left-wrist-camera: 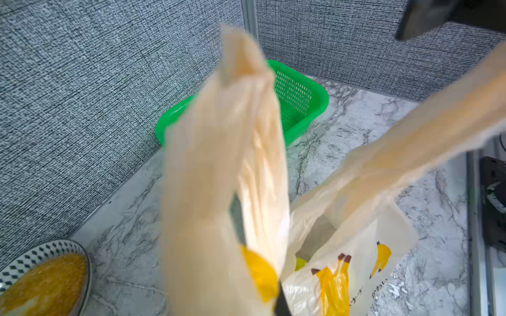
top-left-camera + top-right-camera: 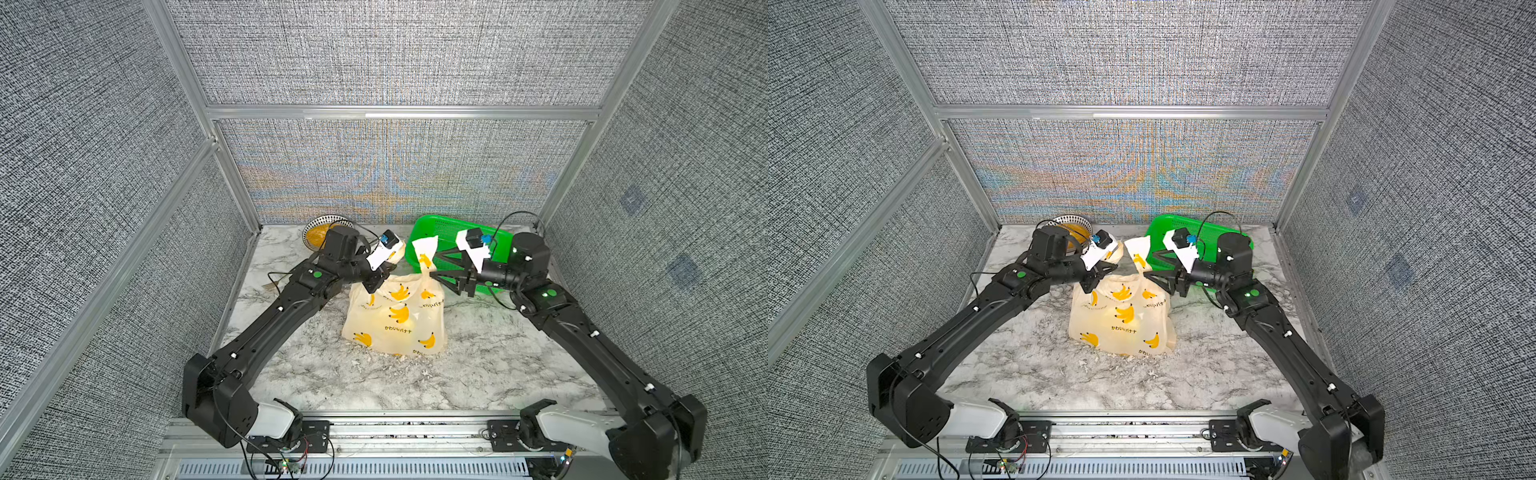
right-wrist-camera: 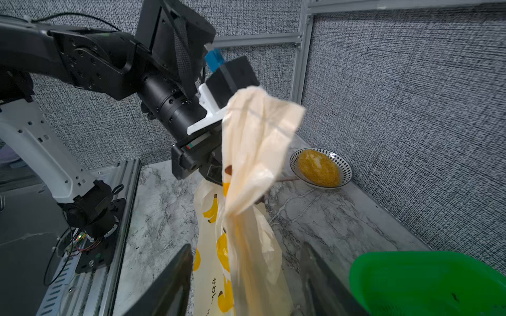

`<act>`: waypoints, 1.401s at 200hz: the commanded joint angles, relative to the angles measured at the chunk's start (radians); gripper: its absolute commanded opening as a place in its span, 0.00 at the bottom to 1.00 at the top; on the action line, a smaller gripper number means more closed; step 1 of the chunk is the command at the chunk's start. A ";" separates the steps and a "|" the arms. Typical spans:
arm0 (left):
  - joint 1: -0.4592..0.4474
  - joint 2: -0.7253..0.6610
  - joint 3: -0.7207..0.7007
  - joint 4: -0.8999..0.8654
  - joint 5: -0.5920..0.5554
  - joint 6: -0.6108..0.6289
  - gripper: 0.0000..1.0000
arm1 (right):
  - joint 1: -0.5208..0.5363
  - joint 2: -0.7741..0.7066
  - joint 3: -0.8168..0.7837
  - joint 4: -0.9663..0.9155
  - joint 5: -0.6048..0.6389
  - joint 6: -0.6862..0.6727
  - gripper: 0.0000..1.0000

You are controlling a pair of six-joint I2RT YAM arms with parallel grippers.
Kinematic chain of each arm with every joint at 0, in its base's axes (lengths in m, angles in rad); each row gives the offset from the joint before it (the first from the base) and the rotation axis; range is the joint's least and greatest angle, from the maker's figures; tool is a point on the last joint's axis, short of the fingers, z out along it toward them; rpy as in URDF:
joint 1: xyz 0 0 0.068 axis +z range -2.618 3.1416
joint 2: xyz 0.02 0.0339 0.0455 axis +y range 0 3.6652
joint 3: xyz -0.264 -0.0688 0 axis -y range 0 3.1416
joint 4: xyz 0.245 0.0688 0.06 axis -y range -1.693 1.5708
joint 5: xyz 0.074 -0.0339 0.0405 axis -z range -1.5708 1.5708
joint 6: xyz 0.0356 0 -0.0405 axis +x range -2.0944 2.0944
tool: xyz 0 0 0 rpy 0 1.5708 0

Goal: Place the banana into a plastic bag & tie a knot
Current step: Cross the plastic bag at the center of the board.

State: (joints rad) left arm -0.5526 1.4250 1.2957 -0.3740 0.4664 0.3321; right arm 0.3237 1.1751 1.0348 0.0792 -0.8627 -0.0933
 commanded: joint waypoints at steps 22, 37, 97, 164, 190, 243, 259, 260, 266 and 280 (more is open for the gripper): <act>0.002 0.052 0.060 -0.095 0.101 0.061 0.00 | -0.106 0.051 -0.028 0.274 -0.100 0.270 0.59; 0.002 0.072 0.077 -0.104 0.112 0.063 0.00 | -0.109 0.095 -0.020 0.309 -0.112 0.319 0.57; 0.002 0.127 0.135 -0.148 0.156 0.079 0.00 | -0.004 0.292 0.121 0.277 -0.223 0.341 0.45; 0.002 0.124 0.142 -0.167 0.179 0.095 0.00 | 0.055 0.383 0.231 0.188 -0.225 0.287 0.39; 0.002 0.123 0.140 -0.172 0.172 0.102 0.00 | 0.075 0.401 0.263 0.163 -0.245 0.270 0.27; 0.001 0.078 0.134 -0.157 0.091 0.053 0.52 | 0.078 0.365 0.239 0.152 -0.157 0.262 0.00; 0.002 0.009 0.077 -0.092 0.018 -0.011 0.71 | 0.075 0.354 0.219 0.203 -0.110 0.316 0.00; 0.002 0.002 0.073 -0.085 0.012 -0.015 0.71 | 0.075 0.354 0.218 0.206 -0.109 0.318 0.00; 0.002 -0.031 0.043 -0.055 -0.019 -0.037 0.79 | 0.076 0.350 0.210 0.221 -0.094 0.336 0.00; 0.002 -0.115 -0.018 0.013 -0.068 -0.100 0.99 | 0.077 0.339 0.189 0.255 -0.062 0.364 0.00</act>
State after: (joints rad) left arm -0.5522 1.4040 1.3464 -0.4889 0.5102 0.3473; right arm 0.3992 1.5291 1.2461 0.2520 -0.9989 0.1986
